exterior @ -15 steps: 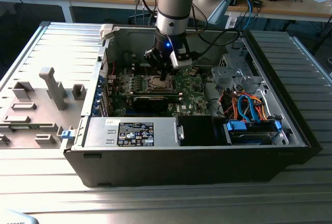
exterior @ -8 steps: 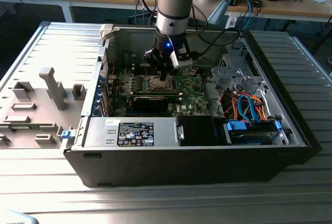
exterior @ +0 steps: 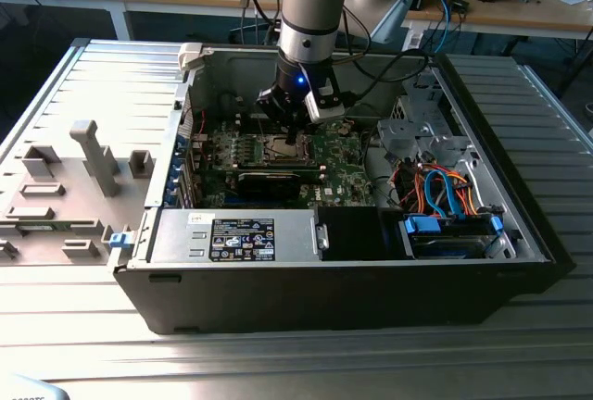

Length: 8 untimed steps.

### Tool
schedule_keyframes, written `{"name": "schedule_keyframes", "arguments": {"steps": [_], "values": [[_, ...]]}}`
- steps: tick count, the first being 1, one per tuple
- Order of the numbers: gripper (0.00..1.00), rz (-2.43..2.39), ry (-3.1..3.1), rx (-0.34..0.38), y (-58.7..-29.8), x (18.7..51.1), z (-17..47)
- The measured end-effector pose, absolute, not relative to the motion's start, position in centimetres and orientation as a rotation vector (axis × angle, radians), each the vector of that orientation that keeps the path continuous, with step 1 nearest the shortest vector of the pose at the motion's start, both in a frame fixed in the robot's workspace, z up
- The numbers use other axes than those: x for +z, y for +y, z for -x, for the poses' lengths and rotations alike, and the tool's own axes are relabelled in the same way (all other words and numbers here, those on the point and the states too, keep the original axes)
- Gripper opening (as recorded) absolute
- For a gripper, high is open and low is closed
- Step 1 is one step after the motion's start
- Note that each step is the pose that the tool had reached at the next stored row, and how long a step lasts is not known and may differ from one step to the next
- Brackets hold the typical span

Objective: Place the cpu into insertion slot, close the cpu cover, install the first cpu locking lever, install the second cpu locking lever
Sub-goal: 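Install the first cpu locking lever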

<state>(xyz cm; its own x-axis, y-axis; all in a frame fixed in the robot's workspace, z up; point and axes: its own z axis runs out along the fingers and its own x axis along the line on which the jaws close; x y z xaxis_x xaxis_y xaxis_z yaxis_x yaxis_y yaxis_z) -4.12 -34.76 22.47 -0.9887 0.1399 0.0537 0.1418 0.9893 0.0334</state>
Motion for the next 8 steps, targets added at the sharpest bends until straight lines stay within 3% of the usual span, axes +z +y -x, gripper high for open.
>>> {"name": "schedule_keyframes", "arguments": {"steps": [8], "values": [[0.11,0.205,-3.083,-0.057,-34.76,22.47,4.12]]}}
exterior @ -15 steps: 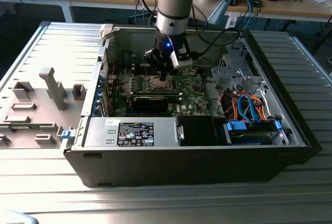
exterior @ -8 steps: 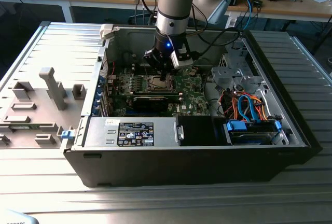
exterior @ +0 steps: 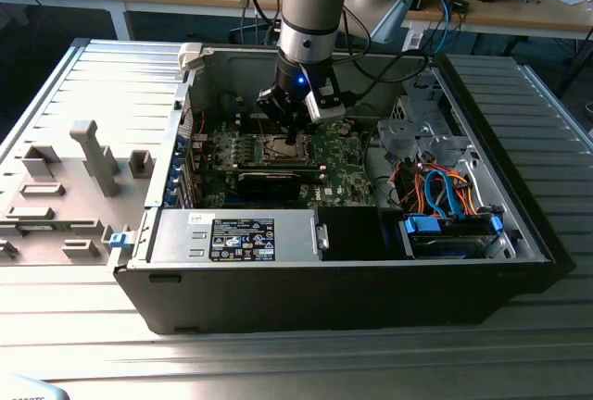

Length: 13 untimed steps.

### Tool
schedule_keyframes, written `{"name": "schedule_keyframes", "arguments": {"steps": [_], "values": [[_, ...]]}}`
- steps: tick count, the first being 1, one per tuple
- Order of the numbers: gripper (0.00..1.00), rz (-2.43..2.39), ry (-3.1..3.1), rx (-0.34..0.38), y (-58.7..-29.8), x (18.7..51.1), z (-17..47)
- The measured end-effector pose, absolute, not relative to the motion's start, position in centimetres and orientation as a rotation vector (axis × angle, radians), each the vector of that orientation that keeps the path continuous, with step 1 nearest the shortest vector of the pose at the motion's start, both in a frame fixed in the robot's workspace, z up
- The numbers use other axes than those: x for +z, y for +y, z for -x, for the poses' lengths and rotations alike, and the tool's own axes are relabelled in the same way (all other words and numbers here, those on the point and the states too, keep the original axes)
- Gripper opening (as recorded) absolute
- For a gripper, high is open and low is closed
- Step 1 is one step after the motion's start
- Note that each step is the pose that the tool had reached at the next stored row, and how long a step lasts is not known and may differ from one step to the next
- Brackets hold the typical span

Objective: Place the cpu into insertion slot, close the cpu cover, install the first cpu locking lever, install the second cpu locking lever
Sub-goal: 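Install the first cpu locking lever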

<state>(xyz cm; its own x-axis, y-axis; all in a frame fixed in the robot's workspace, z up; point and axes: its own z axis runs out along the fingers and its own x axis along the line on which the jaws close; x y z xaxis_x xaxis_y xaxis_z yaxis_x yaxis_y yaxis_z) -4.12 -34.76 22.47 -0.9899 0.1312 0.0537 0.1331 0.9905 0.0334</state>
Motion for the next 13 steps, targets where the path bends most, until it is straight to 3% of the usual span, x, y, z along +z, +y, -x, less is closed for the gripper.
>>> {"name": "schedule_keyframes", "arguments": {"steps": [13], "values": [[0.11,0.189,-3.084,-0.057,-34.75,22.45,4.12]]}}
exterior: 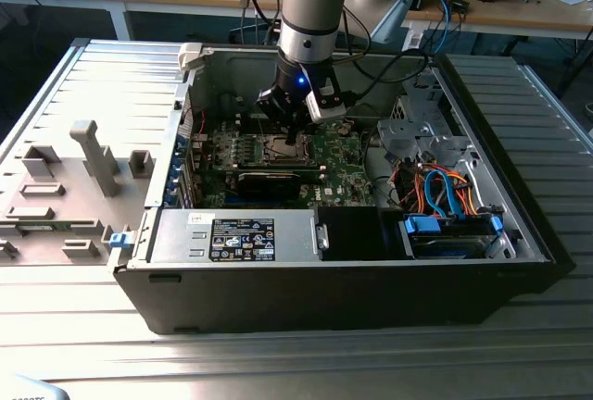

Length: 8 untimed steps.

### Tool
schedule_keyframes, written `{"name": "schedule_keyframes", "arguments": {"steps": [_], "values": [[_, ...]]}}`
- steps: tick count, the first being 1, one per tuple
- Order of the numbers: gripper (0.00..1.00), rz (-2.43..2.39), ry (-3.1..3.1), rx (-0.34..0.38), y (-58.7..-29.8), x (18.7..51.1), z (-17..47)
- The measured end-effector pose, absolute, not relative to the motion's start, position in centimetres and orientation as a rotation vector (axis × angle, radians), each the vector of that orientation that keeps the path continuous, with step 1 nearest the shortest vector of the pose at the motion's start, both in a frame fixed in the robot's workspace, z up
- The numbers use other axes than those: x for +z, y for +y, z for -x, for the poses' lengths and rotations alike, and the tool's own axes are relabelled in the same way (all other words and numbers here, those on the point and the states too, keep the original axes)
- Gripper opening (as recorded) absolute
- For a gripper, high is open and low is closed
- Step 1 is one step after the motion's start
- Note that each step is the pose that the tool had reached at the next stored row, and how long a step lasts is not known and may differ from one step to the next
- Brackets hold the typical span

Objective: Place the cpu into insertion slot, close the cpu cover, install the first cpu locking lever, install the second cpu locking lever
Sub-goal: 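Install the first cpu locking lever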

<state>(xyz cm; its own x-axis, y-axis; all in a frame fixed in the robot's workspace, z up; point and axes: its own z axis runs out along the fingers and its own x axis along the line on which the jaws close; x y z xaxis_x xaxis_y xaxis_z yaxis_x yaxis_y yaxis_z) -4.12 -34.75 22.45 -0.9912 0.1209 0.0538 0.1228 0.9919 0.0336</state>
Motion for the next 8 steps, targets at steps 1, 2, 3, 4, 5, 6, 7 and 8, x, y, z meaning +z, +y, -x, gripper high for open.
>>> {"name": "schedule_keyframes", "arguments": {"steps": [1,2,3,4,5,6,7,8], "values": [[0.11,0.189,-3.084,-0.057,-34.75,22.45,4.12],[0.11,0.188,-3.084,-0.057,-34.75,22.44,4.12],[0.11,0.188,-3.084,-0.057,-34.76,22.45,4.12],[0.11,0.187,-3.084,-0.057,-34.75,22.44,4.12],[0.11,0.185,-3.084,-0.057,-34.76,22.44,4.12],[0.11,0.183,-3.084,-0.057,-34.75,22.44,4.12],[0.11,0.176,-3.084,-0.057,-34.75,22.44,4.12],[0.11,0.171,-3.085,-0.057,-34.75,22.44,4.12]]}}
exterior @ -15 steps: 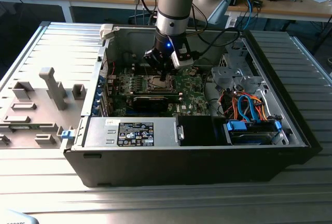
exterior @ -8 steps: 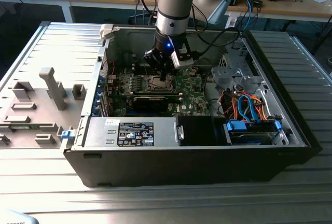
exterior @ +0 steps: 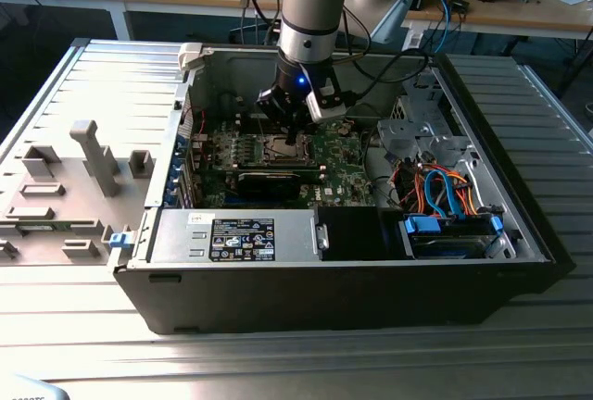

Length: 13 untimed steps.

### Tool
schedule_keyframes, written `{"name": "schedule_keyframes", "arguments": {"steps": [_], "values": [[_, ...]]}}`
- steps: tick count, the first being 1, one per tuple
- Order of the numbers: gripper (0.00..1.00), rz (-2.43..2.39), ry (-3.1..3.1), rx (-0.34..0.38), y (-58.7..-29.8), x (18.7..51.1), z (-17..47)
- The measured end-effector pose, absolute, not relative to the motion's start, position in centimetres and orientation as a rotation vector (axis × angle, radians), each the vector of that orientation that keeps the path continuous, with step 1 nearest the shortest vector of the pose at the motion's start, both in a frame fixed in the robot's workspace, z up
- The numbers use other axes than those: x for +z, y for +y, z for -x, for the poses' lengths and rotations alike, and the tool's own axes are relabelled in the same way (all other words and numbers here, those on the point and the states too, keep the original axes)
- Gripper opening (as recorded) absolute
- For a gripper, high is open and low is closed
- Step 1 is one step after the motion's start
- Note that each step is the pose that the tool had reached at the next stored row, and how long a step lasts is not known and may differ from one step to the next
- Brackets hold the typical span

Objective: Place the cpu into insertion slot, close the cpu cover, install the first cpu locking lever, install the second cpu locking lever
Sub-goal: 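Install the first cpu locking lever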

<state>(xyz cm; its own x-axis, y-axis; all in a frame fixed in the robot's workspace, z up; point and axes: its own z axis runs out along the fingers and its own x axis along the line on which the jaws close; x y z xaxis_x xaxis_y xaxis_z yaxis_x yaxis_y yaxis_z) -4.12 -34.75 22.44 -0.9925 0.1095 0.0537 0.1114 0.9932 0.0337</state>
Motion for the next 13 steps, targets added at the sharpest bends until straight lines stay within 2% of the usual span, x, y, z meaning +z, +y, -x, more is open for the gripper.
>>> {"name": "schedule_keyframes", "arguments": {"steps": [13], "values": [[0.11,0.126,-3.086,-0.056,-34.76,22.44,4.12]]}}
